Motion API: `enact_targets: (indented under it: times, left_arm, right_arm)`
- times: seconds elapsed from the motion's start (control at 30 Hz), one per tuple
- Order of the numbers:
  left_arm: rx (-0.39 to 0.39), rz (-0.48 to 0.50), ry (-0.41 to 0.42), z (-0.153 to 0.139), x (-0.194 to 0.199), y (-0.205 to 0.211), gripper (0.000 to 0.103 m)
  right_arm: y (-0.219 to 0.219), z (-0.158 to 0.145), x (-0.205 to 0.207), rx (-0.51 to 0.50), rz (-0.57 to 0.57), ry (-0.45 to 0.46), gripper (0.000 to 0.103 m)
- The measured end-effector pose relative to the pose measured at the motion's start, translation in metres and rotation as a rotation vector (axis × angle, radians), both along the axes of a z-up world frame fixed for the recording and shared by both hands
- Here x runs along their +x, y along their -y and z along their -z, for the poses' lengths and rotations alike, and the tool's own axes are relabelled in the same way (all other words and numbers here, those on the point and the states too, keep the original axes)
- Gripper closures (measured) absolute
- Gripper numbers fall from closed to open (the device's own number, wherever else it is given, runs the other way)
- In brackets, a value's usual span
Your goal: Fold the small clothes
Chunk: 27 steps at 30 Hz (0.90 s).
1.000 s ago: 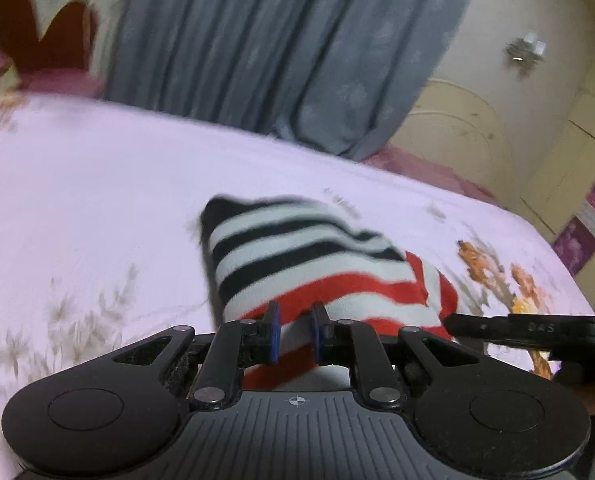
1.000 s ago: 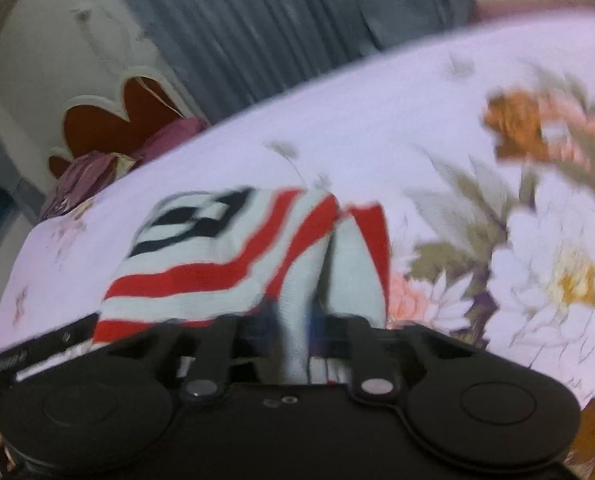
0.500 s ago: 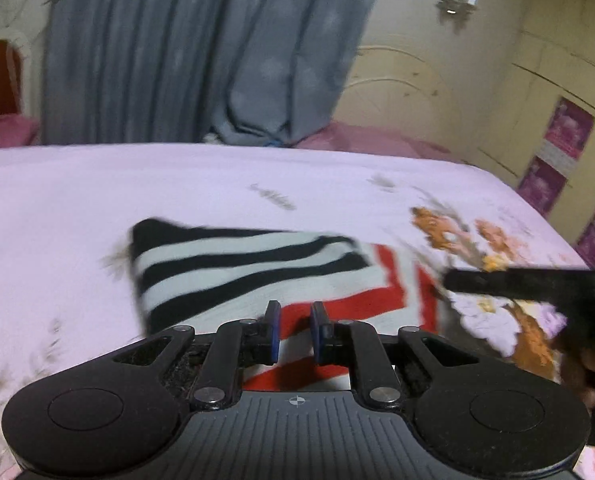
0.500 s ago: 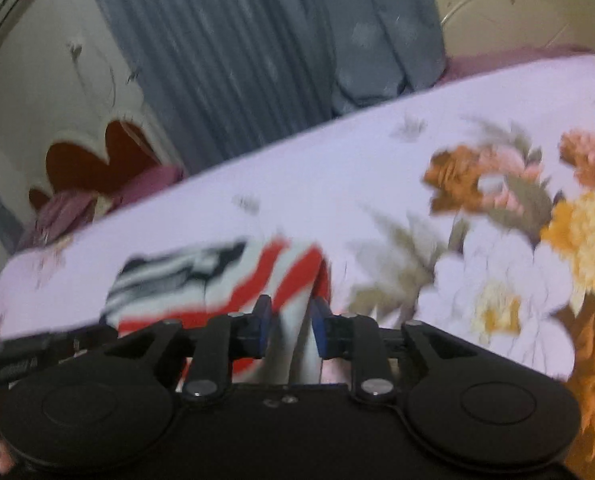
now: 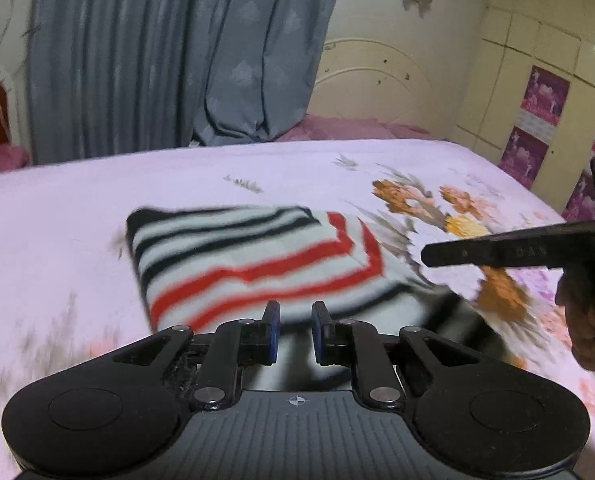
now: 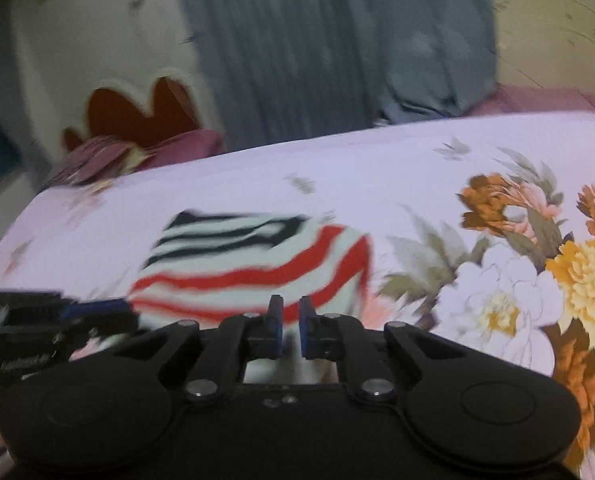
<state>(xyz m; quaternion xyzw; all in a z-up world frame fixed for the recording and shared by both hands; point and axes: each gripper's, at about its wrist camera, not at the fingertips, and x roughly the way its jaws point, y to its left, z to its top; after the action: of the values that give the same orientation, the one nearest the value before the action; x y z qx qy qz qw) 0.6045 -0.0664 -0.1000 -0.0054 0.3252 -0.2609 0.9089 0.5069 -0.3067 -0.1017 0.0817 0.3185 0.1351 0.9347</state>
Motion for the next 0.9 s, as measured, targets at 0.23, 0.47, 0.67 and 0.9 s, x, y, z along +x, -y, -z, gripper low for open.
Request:
enact_targets:
  times: [0.23, 0.47, 0.67, 0.9]
  left_arm:
    - [0.054, -0.065, -0.103, 0.048, -0.039, -0.008, 0.089]
    - [0.069, -0.075, -0.081, 0.021, -0.065, -0.016, 0.089]
    - [0.068, -0.133, -0.129, 0.045, -0.064, -0.015, 0.089]
    - [0.093, -0.146, -0.116, 0.037, -0.068, -0.010, 0.089]
  right_arm:
    - [-0.025, 0.050, -0.024, -0.111, -0.043, -0.152, 0.103]
    - [-0.032, 0.010, -0.052, -0.147, -0.046, -0.056, 0.093]
    - [-0.026, 0.046, -0.038, -0.167, -0.042, -0.156, 0.099]
    - [-0.024, 0.039, -0.039, -0.169, -0.052, -0.161, 0.097]
